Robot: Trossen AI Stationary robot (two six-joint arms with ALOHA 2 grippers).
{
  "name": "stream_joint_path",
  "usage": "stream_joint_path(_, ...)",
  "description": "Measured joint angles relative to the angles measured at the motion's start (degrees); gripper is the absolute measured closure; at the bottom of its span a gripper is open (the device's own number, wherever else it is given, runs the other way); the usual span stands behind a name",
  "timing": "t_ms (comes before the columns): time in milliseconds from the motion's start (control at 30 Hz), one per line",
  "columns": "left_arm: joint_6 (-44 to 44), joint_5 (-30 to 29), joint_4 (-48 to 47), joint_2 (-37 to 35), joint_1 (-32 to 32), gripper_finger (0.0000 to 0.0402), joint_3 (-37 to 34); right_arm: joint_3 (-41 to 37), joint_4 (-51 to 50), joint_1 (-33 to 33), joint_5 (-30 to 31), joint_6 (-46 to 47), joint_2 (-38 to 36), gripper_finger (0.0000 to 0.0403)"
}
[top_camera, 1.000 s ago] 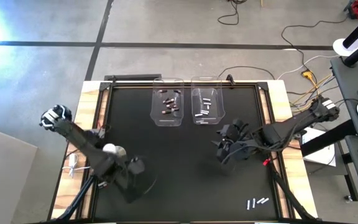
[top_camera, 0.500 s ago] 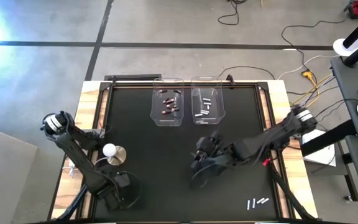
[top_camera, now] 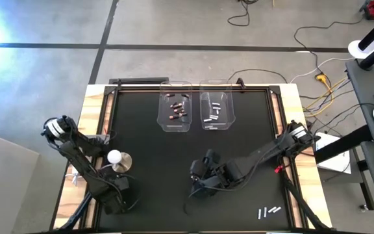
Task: Sort batteries
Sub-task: Put the black battery into the left transparent bin
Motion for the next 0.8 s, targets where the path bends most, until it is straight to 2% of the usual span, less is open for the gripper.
stream_joint_path(167, -0.02, 3.59, 5.04, -0.5, -1.29, 0.0246, -3.98, -0.05, -1.41, 0.11, -1.2, 0.07, -0.41, 0.0184)
stream_joint_path(333, 0.0, 3.98, 7.53, -0.67, -1.58, 0.0246, -4.97, -0.04, -3.99, 0.16, -1.54, 3.15, -0.87, 0.0184)
stream_joint_path(467, 2.04, 3.78, 7.62, -0.72, -1.69, 0.0246, -3.19, -0.05, -4.73, 0.41, -2.04, 4.52, -1.01, 0.0184)
stream_joint_path(567, 3.45, 3.38, 12.23, -0.66, -1.76, 0.0245, -0.65, -0.05, -4.8, 0.5, -3.05, 4.56, -1.07, 0.0184)
stream_joint_path(800, 1.89, -1.22, 12.97, -0.7, -1.73, 0.0245, 1.51, -0.05, -4.74, 0.48, -3.17, 4.89, -1.07, 0.0184)
